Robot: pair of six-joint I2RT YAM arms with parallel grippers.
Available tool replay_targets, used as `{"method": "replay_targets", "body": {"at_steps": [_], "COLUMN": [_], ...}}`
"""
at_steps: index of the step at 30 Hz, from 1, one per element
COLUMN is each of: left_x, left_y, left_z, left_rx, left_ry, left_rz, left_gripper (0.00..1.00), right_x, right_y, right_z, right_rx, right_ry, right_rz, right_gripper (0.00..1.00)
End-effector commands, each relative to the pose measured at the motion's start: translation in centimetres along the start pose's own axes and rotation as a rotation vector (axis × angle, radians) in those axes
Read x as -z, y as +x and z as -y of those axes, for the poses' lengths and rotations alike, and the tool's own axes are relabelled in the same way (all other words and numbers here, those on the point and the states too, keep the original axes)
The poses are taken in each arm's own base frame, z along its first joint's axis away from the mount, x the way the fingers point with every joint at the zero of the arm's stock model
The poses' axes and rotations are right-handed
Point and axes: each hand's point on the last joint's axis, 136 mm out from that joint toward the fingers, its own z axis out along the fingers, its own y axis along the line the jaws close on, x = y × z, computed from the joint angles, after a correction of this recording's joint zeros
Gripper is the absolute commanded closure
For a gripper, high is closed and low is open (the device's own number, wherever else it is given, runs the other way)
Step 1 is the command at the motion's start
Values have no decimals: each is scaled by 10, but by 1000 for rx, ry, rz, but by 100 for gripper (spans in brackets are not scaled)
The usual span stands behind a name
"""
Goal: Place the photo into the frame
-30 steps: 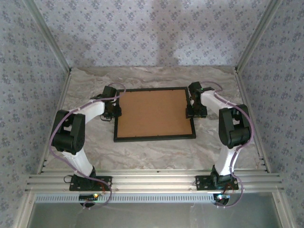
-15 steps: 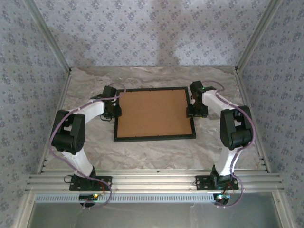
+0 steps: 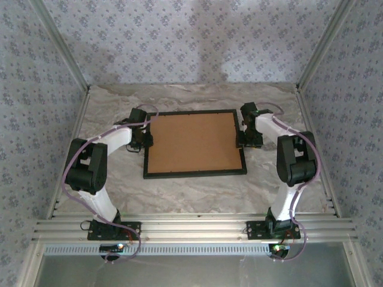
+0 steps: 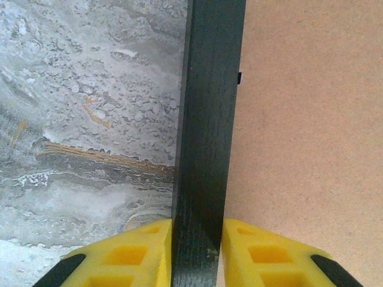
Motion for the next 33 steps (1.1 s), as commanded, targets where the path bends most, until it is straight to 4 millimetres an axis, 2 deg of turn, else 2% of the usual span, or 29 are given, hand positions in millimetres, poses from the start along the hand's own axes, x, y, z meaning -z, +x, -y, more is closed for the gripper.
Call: {"method": "replay_targets", "body": {"at_steps": [1,6,12,16,22,27,33], "left_x": [5,4,1,-2,-4,-5,-3], "left_y": [-7,-7,-1,6,10,10,10], "left_z": [16,19,31,39,41,42,40], "left_rx": [-31,-32,-30,-27,-21,-21,-24], "left_ry": [41,47,89,110,123,124,120], "left_rz": [12,13,3,-4,-14,-15,-12], "left_gripper": [73,73,73,73,73,73,73], "right_x": [-10,-18,-38,-39,-40,-40,-49], "right_y": [14,24,39,39,42,42,48], "right_z": [-5,-10,-28,-31,-34,-56,-70], "right_rx": [3,-10,-46,-30,2,41,31], "right_ry": [1,-26,-83,-37,7,-33,-85], "right_rz": [-48,-79,-145,-144,-162,-165,-189], "right_gripper": [44,44,45,45,44,39,39]}}
